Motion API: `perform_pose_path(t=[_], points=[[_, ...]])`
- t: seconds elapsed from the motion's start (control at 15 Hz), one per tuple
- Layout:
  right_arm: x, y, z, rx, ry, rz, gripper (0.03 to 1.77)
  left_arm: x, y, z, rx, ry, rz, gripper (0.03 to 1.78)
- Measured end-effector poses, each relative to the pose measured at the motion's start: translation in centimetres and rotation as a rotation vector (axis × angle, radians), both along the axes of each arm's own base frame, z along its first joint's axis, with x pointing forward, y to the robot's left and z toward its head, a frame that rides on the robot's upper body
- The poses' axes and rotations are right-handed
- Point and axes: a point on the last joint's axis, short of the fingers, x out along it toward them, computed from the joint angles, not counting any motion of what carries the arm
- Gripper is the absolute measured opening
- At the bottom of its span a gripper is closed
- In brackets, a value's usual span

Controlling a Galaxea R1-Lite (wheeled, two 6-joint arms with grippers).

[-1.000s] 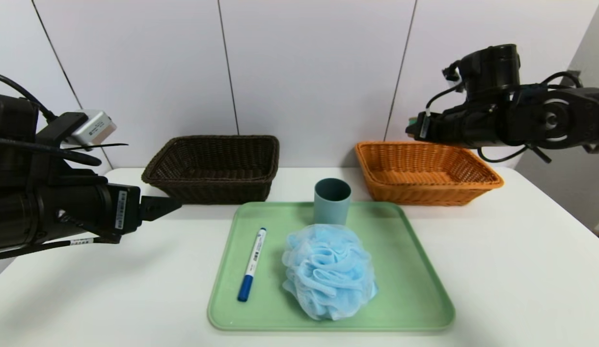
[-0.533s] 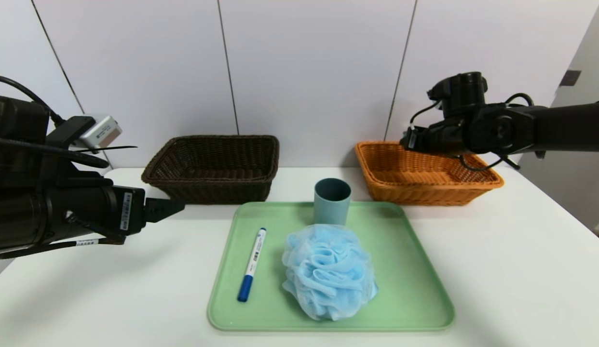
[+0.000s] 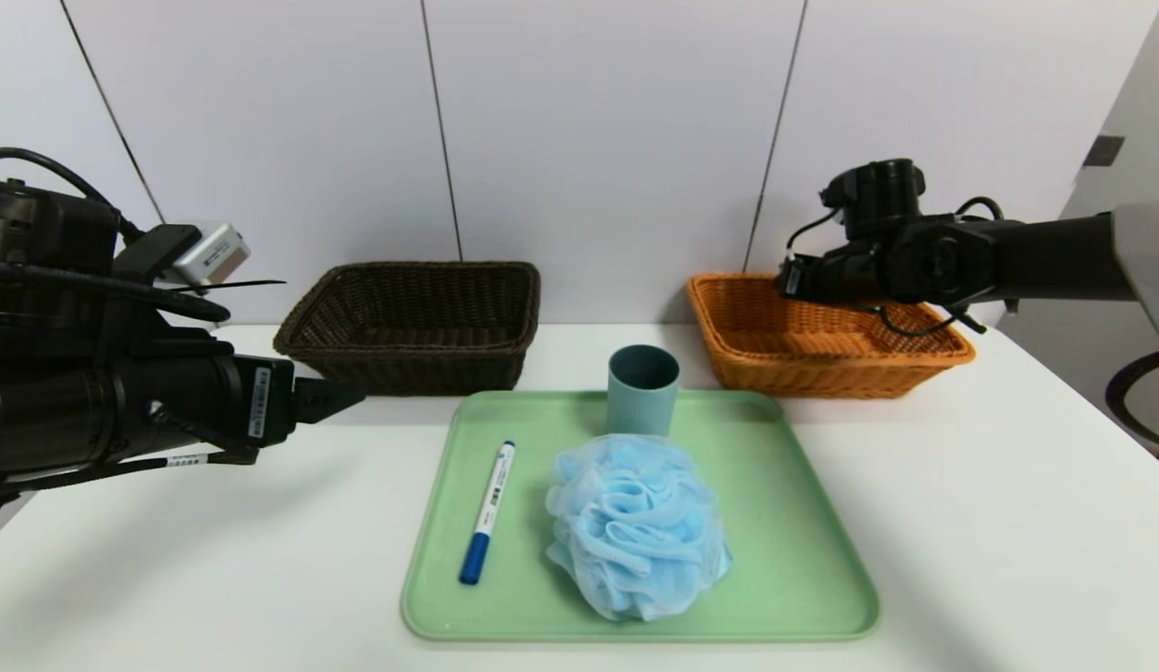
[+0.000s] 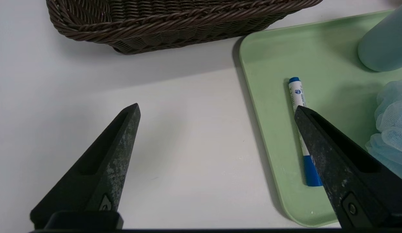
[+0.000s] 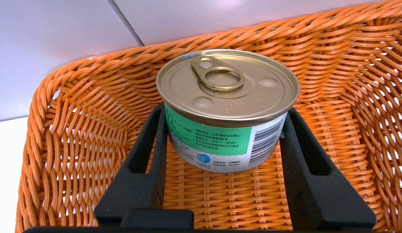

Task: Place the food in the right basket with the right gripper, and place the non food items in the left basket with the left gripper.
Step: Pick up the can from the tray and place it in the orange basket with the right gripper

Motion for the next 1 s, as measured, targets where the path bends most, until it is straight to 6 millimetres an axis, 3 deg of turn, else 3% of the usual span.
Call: perform_pose_path(t=[0.8, 1.0], points=[[0.08, 0.02, -0.62, -0.008, 0.027, 0.003, 0.97, 0.7, -0.21, -0.03, 0.0, -0.008, -0.002, 1.69], [0.0, 0.28, -0.58, -0.012, 0.023, 0.01, 1.21, 0.73, -0.22, -0.01, 0.0, -0.008, -0.003, 1.69]])
